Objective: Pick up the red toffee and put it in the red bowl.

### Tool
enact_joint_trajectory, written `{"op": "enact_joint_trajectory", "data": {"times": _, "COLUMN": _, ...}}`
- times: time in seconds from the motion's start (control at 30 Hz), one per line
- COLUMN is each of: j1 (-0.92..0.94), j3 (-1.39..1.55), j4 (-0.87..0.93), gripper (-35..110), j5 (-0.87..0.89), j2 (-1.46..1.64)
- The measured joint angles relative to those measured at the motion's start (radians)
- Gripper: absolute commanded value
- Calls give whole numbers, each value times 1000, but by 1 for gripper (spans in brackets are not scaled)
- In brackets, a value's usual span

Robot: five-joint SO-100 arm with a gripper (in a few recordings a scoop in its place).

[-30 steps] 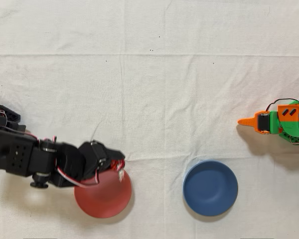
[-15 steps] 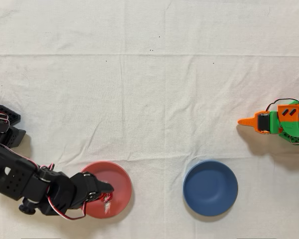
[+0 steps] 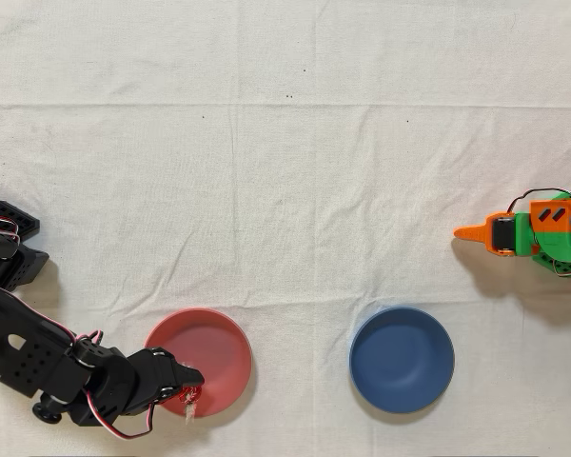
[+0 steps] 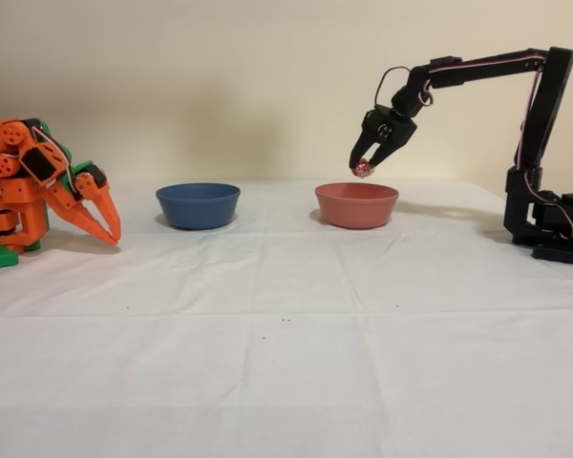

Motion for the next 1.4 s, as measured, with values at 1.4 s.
{"op": "enact_joint_trajectory", "data": {"times": 1.4, "j1": -26, "j3": 63, "j4": 37, "gripper": 16, "j5": 103, "j2": 91}}
